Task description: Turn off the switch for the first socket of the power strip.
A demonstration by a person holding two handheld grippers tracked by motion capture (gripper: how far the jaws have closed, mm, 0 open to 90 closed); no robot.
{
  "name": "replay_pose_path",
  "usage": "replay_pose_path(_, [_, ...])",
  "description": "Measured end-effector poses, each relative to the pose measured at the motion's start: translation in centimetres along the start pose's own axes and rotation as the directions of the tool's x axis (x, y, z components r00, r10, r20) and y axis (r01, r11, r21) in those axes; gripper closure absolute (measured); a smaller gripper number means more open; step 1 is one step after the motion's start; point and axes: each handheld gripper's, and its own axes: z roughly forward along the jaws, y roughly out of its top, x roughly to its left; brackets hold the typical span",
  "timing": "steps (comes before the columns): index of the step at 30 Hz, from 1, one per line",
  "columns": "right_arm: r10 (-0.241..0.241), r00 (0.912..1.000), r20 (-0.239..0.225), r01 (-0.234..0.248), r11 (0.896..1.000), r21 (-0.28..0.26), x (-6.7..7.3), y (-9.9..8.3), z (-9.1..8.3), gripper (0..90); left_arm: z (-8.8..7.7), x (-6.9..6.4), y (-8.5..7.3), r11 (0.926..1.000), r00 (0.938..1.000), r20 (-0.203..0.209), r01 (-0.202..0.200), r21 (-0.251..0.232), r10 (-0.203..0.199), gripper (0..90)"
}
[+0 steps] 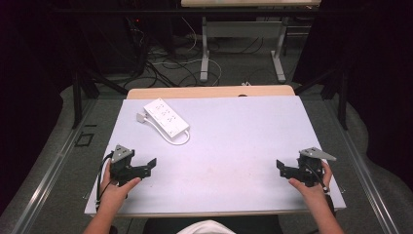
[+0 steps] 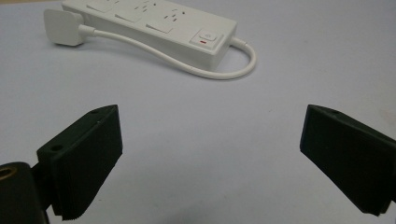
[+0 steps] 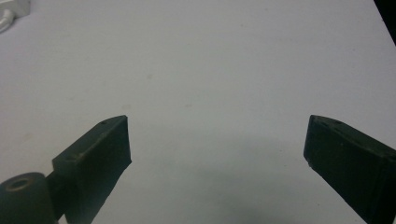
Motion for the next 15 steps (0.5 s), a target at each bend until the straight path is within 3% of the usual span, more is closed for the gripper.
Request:
replay_pose_path(5, [0.001,0.9999,-0.014,-0.002,1.000,-0.020,-0.52,-0.20,0.69,8.7,0.02,-0.16,0.01,1.0000,1.0000,-0.004,0.001,-0.003,-0.001,6.9])
replay_pose_path(6, [0.026,0.9996,-0.015,-0.026,0.999,-0.020,-0.62,-0.30,0.81,10.2,-0.04,-0.22,0.01,1.0000,1.0000,-0.005,0.000,-0.004,0.000,7.9])
replay_pose_path(15, [0.015,0.9996,-0.022,-0.015,1.000,-0.014,-0.56,-0.28,0.86,13.6,-0.27,-0.68,-0.10,0.9999,0.9999,0.005,-0.012,-0.002,0.012,17.2])
